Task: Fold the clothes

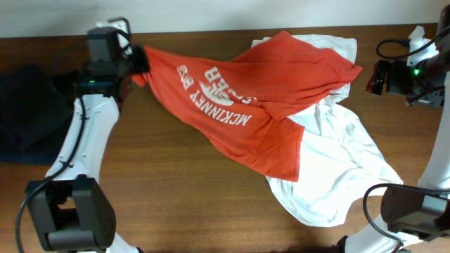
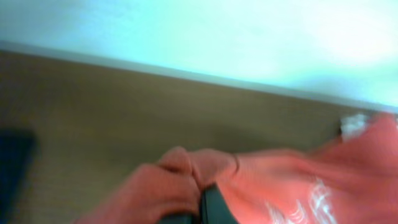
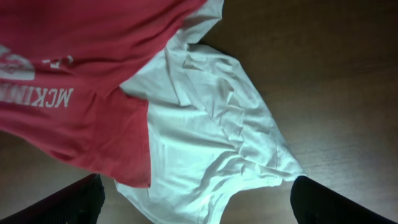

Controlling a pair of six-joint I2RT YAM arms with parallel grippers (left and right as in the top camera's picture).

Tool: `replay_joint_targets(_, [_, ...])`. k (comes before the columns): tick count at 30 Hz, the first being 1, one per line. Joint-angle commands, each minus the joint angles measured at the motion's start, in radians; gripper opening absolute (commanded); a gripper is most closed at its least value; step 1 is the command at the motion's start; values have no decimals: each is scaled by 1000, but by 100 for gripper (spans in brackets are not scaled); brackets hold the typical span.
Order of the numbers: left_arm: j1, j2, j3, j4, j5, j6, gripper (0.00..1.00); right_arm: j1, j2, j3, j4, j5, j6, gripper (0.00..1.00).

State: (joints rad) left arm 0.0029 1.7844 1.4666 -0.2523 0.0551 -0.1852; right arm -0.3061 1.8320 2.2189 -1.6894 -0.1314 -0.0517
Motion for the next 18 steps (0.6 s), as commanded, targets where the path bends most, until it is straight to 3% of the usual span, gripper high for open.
replay_joint_targets(1, [95, 0, 18, 138, -63, 45, 0, -2, -8, 3, -2, 2, 8, 98])
replay_joint_targets(2, [112, 11, 18, 136, -59, 44, 16, -2, -8, 3, -2, 2, 8, 99])
replay_joint_targets(3, [121, 22, 18, 108, -22, 44, 64, -2, -7, 3, -2, 2, 8, 99])
replay_joint_targets(4, [125, 45, 17, 30, 75, 45, 99, -2, -6, 3, -1, 2, 8, 99])
replay_joint_targets(8, [69, 113, 17, -320, 446, 38, 99, -2, 0, 3, -2, 2, 8, 99])
replay_joint_targets(11, [-58, 186, 17, -562, 503, 6, 99, -2, 9, 3, -2, 2, 8, 99])
replay_joint_targets(14, [-208, 282, 8, -651, 508, -80, 99, -2, 10, 3, -2, 2, 8, 99])
replay_joint_targets(18, [-411, 394, 7, -647, 575, -172, 99, -2, 10, 3, -2, 2, 8, 99])
